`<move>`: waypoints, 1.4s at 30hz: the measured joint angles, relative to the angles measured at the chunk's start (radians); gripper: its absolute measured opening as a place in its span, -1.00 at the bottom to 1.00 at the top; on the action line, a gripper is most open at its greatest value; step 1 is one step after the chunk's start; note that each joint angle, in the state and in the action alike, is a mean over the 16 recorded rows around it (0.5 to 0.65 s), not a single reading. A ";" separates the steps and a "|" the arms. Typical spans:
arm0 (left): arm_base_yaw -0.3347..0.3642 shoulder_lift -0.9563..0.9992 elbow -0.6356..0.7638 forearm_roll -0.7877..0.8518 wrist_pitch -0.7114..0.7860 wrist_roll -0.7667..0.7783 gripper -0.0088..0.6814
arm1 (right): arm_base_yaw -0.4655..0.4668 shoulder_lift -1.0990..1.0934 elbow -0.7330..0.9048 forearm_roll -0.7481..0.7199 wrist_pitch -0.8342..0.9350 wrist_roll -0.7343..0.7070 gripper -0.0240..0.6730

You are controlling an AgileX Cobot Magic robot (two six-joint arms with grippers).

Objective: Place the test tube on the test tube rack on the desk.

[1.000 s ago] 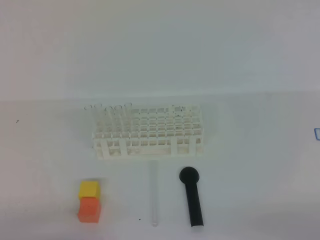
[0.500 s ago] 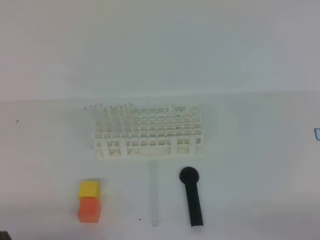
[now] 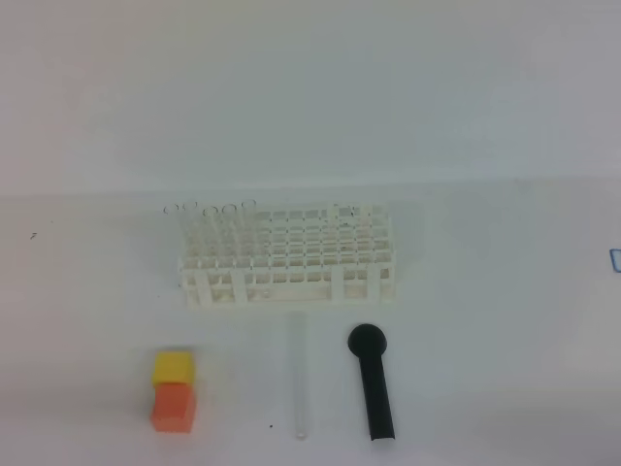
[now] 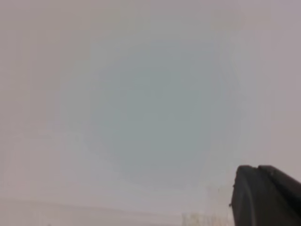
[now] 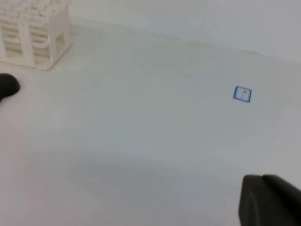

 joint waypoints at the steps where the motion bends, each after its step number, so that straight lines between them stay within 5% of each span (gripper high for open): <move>1: 0.000 0.000 0.000 0.000 -0.016 0.000 -0.98 | 0.000 0.000 0.000 0.004 -0.017 0.000 -0.94; 12: 0.001 0.000 -0.006 -0.004 -0.132 -0.070 -0.98 | 0.000 0.000 0.004 0.069 -0.291 0.017 -0.94; 19: 0.001 0.008 -0.089 -0.008 -0.073 -0.150 -0.98 | 0.000 0.000 0.002 0.098 -0.431 0.035 -0.94; 27: 0.001 0.120 -0.361 0.011 0.259 -0.182 -0.98 | 0.000 0.002 -0.075 0.100 -0.363 0.036 -0.94; 35: 0.001 0.389 -0.703 0.115 0.709 -0.178 -0.98 | 0.000 0.076 -0.275 0.084 -0.097 0.028 -0.94; 42: 0.001 0.636 -0.853 0.188 0.924 -0.203 -0.98 | 0.000 0.246 -0.470 0.047 0.138 0.025 -0.94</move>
